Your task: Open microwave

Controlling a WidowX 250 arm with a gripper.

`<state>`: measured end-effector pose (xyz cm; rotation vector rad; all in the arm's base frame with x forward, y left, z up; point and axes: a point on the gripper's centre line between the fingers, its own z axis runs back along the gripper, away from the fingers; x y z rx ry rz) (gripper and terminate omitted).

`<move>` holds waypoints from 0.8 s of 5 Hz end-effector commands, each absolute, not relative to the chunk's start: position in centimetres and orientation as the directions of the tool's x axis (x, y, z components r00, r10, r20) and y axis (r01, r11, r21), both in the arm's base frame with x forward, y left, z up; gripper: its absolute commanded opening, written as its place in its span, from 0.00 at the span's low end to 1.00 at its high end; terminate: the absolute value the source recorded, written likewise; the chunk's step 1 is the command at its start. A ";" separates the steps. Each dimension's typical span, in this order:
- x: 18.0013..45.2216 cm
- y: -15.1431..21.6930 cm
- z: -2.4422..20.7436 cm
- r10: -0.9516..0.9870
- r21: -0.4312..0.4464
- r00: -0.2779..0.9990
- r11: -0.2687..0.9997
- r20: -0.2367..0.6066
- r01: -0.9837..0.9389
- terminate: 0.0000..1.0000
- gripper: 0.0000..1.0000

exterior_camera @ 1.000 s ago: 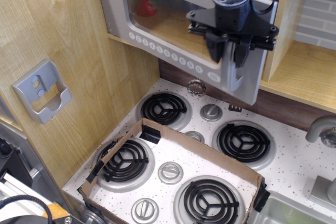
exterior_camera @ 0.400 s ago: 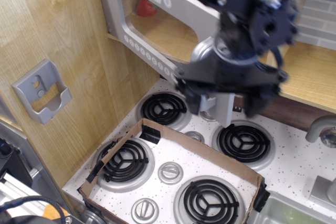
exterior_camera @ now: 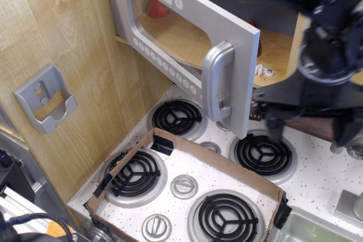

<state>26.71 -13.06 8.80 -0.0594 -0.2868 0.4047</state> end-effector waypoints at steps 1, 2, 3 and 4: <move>32.8 -15.8 10.4 0.201 -0.147 0.922 0.976 0.330 -0.160 0.00 1.00; 34.8 -14.2 10.3 0.055 -0.107 0.919 0.994 0.390 -0.014 0.00 1.00; 35.8 -11.8 10.1 -0.075 -0.028 0.886 0.995 0.457 0.099 0.00 1.00; 34.4 -9.1 9.5 -0.067 -0.001 0.889 0.997 0.454 0.075 0.00 1.00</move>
